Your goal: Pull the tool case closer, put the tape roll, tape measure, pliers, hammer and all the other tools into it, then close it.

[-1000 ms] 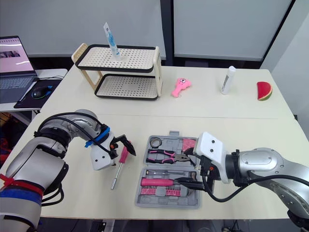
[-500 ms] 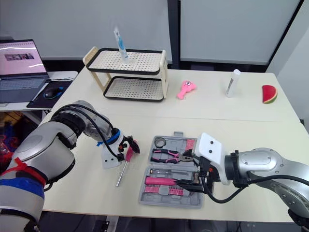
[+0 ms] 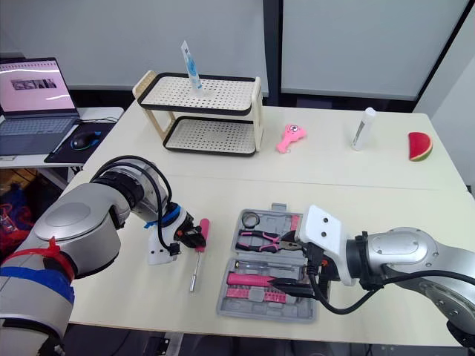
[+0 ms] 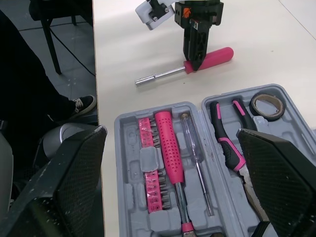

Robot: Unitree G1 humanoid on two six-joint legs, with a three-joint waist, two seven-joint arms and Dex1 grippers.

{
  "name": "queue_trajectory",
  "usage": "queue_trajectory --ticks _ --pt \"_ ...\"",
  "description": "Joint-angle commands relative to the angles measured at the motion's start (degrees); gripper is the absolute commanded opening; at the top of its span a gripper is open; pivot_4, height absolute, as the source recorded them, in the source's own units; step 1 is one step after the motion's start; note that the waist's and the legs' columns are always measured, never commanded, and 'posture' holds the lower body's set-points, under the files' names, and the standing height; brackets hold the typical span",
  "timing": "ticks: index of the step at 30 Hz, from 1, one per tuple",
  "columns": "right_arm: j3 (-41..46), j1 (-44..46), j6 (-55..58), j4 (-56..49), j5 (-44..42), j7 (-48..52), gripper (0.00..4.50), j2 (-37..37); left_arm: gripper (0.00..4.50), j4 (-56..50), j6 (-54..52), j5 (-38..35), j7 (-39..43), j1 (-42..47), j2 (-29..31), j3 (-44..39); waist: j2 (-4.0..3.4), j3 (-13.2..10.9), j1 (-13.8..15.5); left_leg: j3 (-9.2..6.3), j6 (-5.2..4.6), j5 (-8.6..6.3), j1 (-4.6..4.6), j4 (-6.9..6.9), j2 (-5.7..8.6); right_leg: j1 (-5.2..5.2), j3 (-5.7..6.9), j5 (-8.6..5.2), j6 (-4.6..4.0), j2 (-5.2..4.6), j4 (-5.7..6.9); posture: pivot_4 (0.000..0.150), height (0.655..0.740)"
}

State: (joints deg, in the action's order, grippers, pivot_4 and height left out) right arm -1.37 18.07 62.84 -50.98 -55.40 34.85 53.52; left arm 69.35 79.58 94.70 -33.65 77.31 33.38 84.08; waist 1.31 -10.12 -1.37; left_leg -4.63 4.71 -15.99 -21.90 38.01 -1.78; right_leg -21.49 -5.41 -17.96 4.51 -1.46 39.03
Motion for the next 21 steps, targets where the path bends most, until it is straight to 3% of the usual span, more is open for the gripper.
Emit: queue_trajectory --ticks 1,8,21 --pt "0.1 0.3 -1.6 -0.6 0.1 0.1 4.50 -0.3 0.52 -1.4 4.2 1.1 -2.9 2.4 1.9 2.8 0.46 0.0 0.0 -0.01 0.00 0.00 -0.01 0.00 0.00 -0.01 0.01 0.00 0.00 0.00 0.01 0.150 0.7350" --pt "-1.4 0.6 -2.2 -0.2 0.5 -0.5 4.50 -1.9 0.51 0.6 12.6 -4.3 3.0 7.4 6.1 -0.1 0.92 0.0 0.0 -0.04 0.00 0.00 -0.09 0.04 0.00 -0.09 0.06 0.01 0.00 0.00 0.05 0.150 0.7350" --pt "-4.4 1.6 -2.8 0.5 2.8 -1.9 4.50 -4.3 0.51 10.7 12.9 -29.6 33.5 4.8 10.1 -12.6 0.91 0.0 -0.2 -0.06 -0.02 0.01 -0.08 0.04 0.00 -0.09 0.09 0.01 -0.01 0.02 0.07 0.150 0.7350"
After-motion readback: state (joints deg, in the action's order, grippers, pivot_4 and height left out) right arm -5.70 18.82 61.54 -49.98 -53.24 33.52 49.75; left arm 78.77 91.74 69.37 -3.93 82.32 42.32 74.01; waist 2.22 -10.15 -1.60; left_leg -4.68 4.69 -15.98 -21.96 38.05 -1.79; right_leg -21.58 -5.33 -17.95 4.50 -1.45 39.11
